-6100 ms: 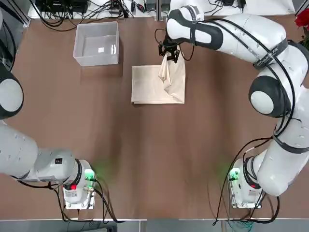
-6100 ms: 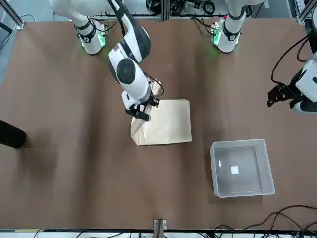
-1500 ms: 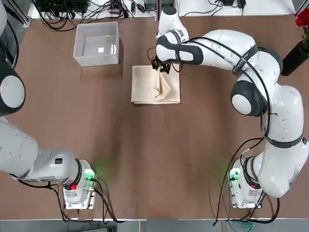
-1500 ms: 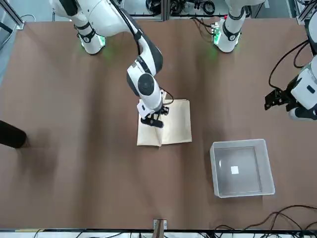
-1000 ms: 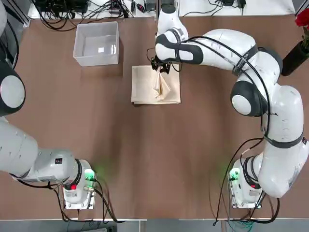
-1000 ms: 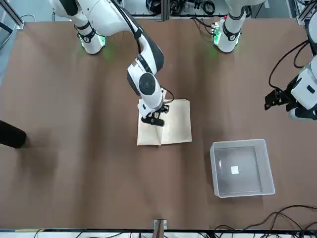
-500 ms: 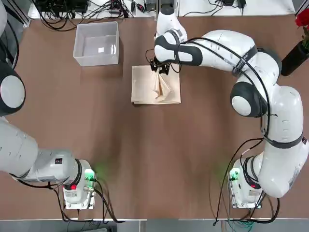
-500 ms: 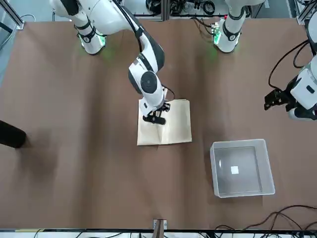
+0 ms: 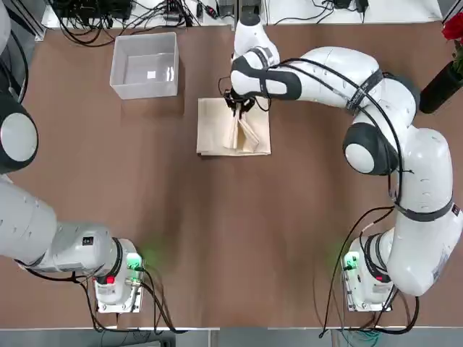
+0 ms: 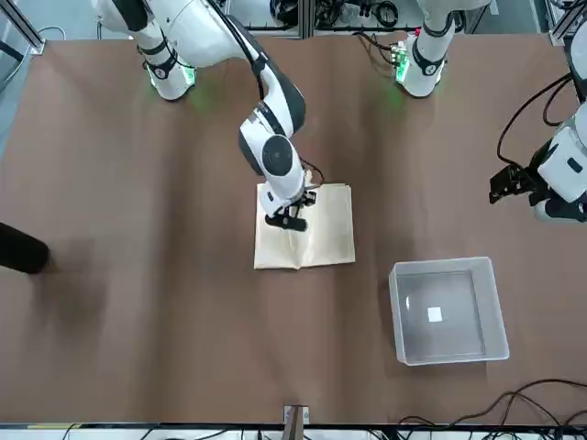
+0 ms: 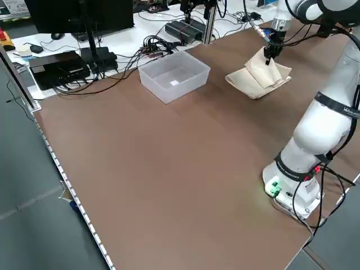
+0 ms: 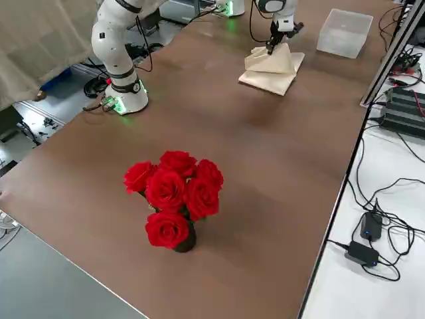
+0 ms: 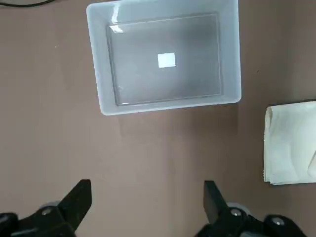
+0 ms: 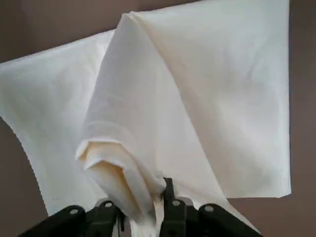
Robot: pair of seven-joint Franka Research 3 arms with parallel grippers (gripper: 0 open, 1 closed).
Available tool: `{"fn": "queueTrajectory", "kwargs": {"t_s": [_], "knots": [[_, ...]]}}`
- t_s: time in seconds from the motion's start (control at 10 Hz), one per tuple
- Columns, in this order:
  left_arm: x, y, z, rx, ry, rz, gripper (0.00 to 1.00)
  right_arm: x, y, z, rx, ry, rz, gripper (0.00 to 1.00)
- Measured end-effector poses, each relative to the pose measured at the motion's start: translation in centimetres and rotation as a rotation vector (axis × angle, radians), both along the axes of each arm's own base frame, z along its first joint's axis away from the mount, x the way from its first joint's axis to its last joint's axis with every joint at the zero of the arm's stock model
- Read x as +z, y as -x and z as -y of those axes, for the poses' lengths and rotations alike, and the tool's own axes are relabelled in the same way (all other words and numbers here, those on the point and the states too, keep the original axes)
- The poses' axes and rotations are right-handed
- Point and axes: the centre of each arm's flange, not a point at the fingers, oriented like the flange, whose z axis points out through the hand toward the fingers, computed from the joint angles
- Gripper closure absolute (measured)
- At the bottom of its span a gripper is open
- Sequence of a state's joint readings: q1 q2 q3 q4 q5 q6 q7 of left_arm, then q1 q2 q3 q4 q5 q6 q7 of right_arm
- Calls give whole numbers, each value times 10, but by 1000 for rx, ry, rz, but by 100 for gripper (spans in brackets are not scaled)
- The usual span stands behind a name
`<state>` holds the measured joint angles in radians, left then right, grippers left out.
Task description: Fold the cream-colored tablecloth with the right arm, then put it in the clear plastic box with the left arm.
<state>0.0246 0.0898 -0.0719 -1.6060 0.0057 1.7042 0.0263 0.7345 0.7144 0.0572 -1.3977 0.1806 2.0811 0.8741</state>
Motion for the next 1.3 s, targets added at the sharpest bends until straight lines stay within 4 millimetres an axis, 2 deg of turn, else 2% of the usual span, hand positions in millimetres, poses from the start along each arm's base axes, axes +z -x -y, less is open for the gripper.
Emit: {"fn": "queueTrajectory", "kwargs": {"t_s": [0.4,0.6,0.8,1.3], "knots": [[1,-1,2,-3,1,10,0,5,2,-6,7,-9,8,71],[-2,-2,5,-8,1,6,0,10,7,-14,18,-16,15,81],[-7,-4,5,-8,1,-2,0,12,11,-20,18,-19,18,83],[-11,-6,2,-3,1,-7,0,8,17,-39,-10,-25,21,83]]}}
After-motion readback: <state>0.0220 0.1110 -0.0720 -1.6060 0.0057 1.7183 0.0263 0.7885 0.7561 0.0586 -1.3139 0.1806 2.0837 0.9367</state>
